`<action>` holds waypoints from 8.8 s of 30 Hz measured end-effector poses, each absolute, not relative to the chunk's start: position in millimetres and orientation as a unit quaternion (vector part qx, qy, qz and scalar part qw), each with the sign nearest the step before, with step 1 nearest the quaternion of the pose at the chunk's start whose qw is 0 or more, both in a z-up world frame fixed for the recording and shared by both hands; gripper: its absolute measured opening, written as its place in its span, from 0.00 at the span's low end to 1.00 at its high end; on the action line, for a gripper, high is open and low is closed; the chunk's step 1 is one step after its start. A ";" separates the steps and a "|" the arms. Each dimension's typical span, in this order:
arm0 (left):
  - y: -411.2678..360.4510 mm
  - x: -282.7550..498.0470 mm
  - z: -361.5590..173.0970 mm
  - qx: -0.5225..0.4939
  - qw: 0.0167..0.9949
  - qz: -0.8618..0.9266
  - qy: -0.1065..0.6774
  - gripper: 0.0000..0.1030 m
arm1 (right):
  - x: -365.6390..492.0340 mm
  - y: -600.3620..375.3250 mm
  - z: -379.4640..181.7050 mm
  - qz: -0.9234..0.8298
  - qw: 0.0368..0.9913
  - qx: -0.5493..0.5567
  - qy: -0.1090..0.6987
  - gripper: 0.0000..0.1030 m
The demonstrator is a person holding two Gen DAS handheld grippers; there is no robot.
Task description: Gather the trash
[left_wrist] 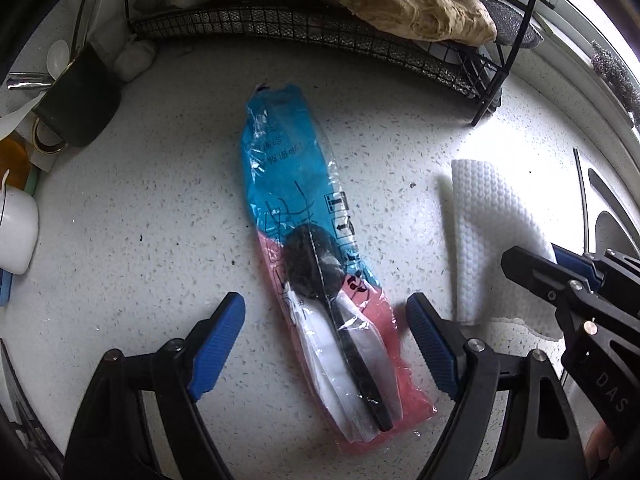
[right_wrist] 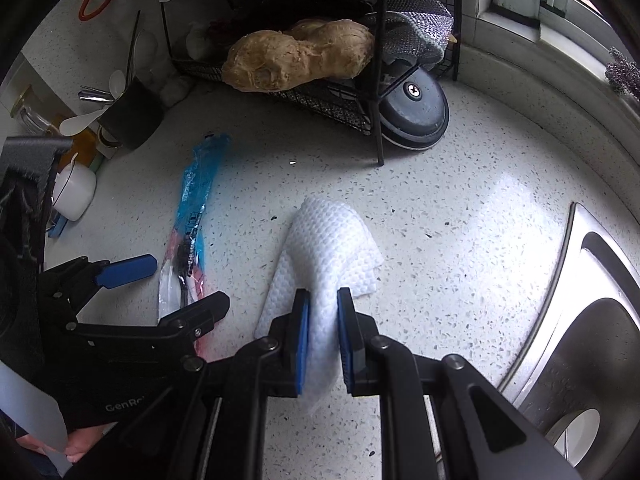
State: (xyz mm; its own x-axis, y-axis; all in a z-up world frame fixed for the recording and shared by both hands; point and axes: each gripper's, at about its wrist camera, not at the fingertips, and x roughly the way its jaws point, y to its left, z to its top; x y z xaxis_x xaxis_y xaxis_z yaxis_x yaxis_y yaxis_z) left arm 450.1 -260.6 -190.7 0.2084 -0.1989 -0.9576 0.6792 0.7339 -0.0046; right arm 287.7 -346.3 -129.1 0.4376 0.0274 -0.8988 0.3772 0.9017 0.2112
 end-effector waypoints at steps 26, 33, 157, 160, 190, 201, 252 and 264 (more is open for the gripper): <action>-178.3 354.6 -144.6 0.206 0.778 -0.293 0.517 0.31 | 238.8 -269.3 -108.2 -0.075 0.838 0.165 0.515 0.12; -119.7 314.8 -118.2 0.183 0.797 -0.269 0.508 0.31 | 213.0 -222.1 -92.2 -0.047 0.851 0.137 0.504 0.12; 159.0 123.1 -516.3 0.030 0.737 -0.116 0.665 0.81 | 101.4 27.3 -474.9 0.086 0.735 -0.029 0.672 0.46; 158.4 113.8 -505.9 0.026 0.742 -0.110 0.661 0.81 | 94.2 28.0 -466.6 0.082 0.738 -0.028 0.670 0.46; 89.3 -89.5 -108.0 0.017 0.902 -0.039 0.430 0.81 | -75.6 -27.9 -100.9 0.078 0.898 -0.046 0.430 0.49; 77.7 -141.8 13.2 0.009 0.943 -0.032 0.331 0.81 | -138.2 -56.2 17.6 0.062 0.954 -0.041 0.291 0.83; 54.6 -200.9 42.5 0.017 0.951 -0.048 0.304 0.81 | -194.2 -64.5 43.1 -0.008 0.970 -0.012 0.242 0.91; 53.7 -201.9 42.1 0.014 0.951 -0.048 0.305 0.81 | -193.4 -65.1 43.2 -0.007 0.970 -0.011 0.241 0.91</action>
